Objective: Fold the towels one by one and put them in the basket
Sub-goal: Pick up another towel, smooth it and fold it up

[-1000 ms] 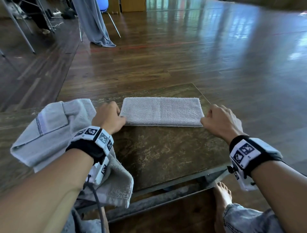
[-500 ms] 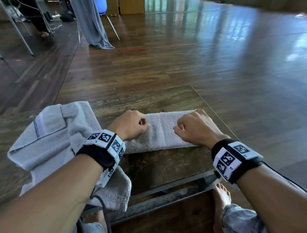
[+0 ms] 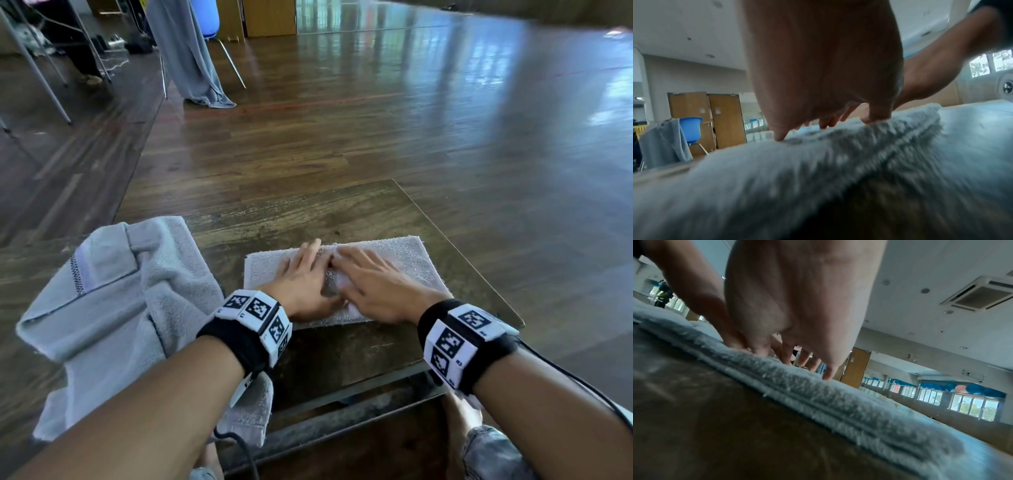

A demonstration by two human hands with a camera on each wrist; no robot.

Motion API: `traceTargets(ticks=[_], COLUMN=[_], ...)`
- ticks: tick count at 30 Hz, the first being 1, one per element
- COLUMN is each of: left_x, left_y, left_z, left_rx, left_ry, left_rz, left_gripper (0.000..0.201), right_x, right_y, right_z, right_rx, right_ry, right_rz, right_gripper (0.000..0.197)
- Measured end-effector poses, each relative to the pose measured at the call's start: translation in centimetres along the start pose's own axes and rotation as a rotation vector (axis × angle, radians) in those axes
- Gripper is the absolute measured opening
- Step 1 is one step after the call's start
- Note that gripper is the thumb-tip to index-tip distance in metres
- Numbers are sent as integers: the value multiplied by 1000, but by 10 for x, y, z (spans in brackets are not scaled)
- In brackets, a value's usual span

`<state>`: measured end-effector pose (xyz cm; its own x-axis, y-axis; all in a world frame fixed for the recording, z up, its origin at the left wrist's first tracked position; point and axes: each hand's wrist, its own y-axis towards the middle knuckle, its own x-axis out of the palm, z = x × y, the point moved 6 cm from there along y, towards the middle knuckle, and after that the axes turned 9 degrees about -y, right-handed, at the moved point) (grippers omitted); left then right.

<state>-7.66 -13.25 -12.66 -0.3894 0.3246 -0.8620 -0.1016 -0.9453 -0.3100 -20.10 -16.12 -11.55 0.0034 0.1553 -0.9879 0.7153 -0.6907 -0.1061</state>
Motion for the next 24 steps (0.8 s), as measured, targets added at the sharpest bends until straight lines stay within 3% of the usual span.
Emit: traceTargets(ticks=[3,8,14,24], left_x=[11,13,8,-3], left_y=[2,5,4,-11], left_z=[-10,-19,-34,-58], left_rx=[-49,10,-9,-96], left_ry=[9,24,4,-43], left_rz=[-69,-106,-146,-125], left_gripper=[95,107,120,143], right_x=[17,25,26,28], right_y=[-3,-7,-10,-17], right_z=[5,18,44,86], right_rx=[25,19,85,319], right_ry=[67,43,21,62], right_rz=[-138,-177,-176,-209], right_gripper=[59,64,102,137])
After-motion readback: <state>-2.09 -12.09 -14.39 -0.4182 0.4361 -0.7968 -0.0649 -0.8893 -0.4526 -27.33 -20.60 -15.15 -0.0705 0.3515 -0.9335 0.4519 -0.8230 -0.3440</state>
